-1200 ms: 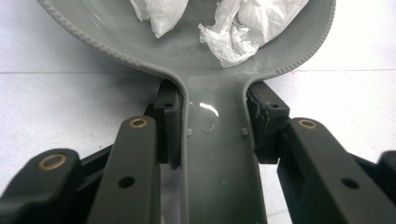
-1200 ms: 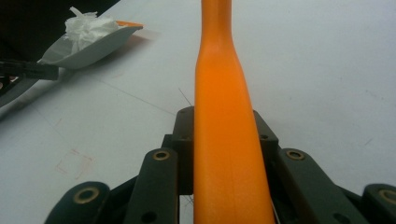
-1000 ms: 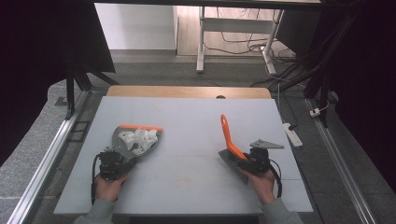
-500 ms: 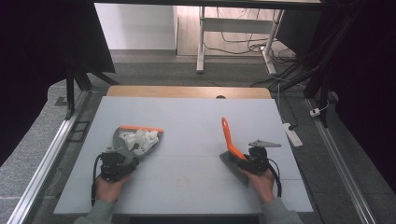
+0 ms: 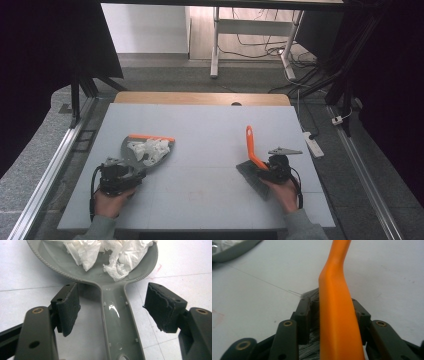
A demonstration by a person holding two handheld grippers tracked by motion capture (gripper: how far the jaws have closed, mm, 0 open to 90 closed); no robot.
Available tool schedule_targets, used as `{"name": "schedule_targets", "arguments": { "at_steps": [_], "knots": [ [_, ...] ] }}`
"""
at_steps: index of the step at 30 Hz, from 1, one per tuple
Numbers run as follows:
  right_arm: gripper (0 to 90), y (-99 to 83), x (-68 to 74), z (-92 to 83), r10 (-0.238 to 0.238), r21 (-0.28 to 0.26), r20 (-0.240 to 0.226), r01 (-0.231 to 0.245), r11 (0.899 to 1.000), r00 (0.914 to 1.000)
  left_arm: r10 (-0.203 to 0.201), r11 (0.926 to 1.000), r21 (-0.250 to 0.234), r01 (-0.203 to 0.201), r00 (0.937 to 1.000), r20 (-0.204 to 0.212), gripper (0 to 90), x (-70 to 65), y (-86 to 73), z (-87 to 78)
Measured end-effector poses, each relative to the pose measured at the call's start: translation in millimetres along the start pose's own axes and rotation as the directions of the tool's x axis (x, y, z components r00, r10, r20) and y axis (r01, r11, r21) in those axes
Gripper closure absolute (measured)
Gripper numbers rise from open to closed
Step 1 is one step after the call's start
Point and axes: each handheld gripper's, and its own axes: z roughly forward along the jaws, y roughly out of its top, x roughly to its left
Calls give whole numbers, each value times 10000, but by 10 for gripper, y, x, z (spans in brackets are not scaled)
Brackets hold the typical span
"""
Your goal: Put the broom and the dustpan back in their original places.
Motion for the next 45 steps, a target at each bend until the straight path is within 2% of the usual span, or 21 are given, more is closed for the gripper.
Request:
{"name": "schedule_targets", "arguments": {
  "at_steps": [6, 9, 14, 16, 18, 22, 25, 27, 30, 34, 38, 45],
  "knots": [
    [508, 12, -53, 31, -50, 227, 143, 47, 9997, 9999, 93, 9998, -152, -92, 9999, 82, 279, -1, 6, -38],
    [461, 14, -72, 45, -60, 354, 455, 44, 9994, 9989, 155, 9996, -218, -153, 9998, 100, 275, -1, 8, -53],
    [424, 9, -112, 69, 160, 560, 729, -201, 9982, 9972, 167, 9993, -325, -163, 9998, 138, 274, 10, 15, -76],
    [411, 13, -109, 66, 160, 568, 835, -208, 9982, 9964, 219, 9990, -383, -213, 9997, 147, 274, 14, 17, -90],
    [399, 17, -90, 54, -108, 569, 1283, 35, 9984, 9917, 219, 9989, -413, -213, 9996, 157, 274, 18, 19, -99],
    [401, 27, -100, 13, 78, 415, 1345, -135, 9990, 9909, 343, 9982, -496, -332, 9992, 217, 274, 11, 20, -111],
    [402, 31, -92, -25, -116, 249, 1433, 81, 9997, 9896, 674, 9962, -573, -654, 9972, 323, 275, -4, 27, -122],
    [406, 35, -77, -61, -274, 78, 1441, 265, 9996, 9892, 994, 9934, -622, -968, 9942, 402, 277, -16, 32, -135],
    [420, 18, -30, -141, -612, -219, 1212, 643, 9977, 9907, 1367, 9894, -564, -1336, 9890, 562, 279, -27, 27, -152],
    [433, -5, 33, -226, -1347, -455, 855, 1389, 9893, 9872, 1926, 9809, -447, -1892, 9769, 920, 285, -32, 4, -160],
    [435, -59, 50, -265, -1839, -535, 668, 1876, 9808, 9807, 2141, 9767, -393, -2109, 9703, 1129, 287, -13, -11, -157],
    [439, -158, 52, -393, -2365, -823, 380, 2389, 9676, 9709, 2569, 9664, -350, -2546, 9528, 1618, 290, 20, -13, -165]
  ]
}}
